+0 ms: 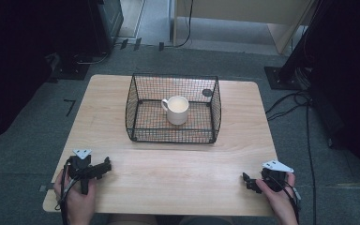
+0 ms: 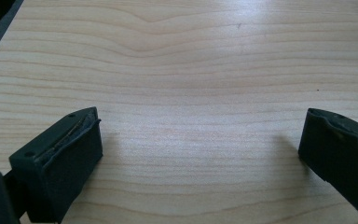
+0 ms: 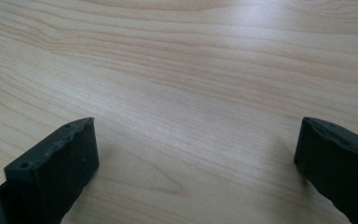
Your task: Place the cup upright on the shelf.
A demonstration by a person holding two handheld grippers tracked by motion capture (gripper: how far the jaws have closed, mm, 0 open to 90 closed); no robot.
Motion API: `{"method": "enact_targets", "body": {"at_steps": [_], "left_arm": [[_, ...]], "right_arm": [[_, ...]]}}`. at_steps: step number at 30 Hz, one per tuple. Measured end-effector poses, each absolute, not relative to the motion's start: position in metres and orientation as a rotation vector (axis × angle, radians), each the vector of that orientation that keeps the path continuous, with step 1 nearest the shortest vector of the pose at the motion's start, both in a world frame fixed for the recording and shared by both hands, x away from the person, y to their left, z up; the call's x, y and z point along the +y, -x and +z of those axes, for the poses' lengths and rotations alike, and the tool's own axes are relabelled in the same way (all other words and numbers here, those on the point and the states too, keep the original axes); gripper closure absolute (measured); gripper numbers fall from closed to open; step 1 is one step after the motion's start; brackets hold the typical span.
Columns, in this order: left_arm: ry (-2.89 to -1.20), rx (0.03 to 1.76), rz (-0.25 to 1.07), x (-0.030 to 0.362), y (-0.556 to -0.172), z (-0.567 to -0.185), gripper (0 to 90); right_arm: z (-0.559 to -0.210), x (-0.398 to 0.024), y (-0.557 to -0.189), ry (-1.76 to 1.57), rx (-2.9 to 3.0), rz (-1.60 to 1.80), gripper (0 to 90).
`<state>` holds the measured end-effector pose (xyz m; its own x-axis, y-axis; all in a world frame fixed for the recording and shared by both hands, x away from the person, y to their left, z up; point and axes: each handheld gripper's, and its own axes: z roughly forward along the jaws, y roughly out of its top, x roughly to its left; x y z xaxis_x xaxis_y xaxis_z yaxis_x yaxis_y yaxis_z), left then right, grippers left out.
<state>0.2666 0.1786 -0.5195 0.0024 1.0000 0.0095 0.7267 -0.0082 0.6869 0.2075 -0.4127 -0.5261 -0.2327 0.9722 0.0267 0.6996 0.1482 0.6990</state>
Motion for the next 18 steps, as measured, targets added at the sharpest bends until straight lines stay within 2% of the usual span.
{"method": "enact_targets", "body": {"at_steps": [18], "left_arm": [[-1.791,1.769,0.713,0.1769,-0.2670,-0.5195,0.0]], "right_arm": [[-0.5273,-0.4148,-0.2032,-1.663,1.902,0.819,0.0]]}}
